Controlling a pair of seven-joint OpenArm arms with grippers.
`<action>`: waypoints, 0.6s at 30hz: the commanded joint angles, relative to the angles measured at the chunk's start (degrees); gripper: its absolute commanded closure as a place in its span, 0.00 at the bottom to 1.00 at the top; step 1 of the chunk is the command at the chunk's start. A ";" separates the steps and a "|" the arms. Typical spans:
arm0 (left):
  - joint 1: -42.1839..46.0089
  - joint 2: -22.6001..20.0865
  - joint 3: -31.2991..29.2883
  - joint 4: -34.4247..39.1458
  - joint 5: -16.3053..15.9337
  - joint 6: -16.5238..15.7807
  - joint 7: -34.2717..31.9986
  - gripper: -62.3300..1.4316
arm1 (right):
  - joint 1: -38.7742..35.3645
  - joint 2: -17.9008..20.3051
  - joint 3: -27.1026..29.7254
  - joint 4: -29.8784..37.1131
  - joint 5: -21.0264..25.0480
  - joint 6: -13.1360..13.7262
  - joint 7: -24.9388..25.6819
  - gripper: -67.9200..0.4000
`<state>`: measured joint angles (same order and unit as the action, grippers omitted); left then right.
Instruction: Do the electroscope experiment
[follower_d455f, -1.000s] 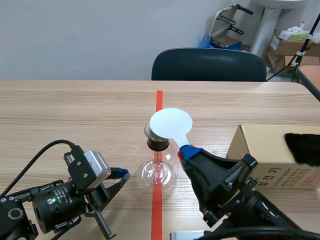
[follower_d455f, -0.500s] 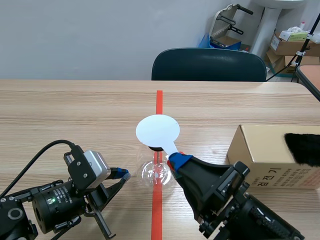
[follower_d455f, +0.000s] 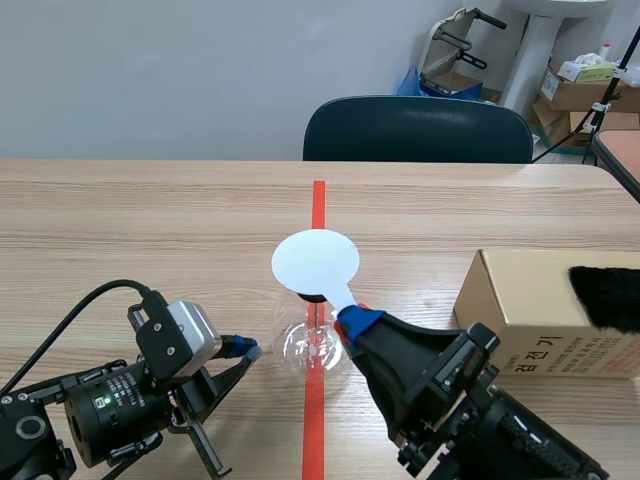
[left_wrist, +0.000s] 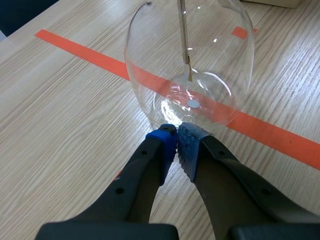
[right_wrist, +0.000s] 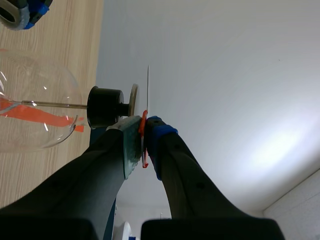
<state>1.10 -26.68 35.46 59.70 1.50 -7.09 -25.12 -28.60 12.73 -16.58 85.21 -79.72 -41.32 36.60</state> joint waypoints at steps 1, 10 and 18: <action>-0.04 0.28 -0.22 1.09 -0.35 0.15 -0.79 0.89 | 0.02 0.13 0.55 0.79 0.59 -0.63 -0.33 0.97; -0.04 0.28 -0.22 1.09 -0.35 0.15 -0.79 0.89 | 0.02 0.13 0.55 0.79 0.59 -0.63 -15.63 0.97; -0.04 0.28 -0.22 1.09 -0.35 0.15 -0.79 0.89 | 0.02 0.13 0.55 0.79 0.59 -0.63 -28.89 0.97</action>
<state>1.10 -26.68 35.46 59.70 1.50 -7.09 -25.12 -28.62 12.73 -16.58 85.21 -79.50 -41.32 8.16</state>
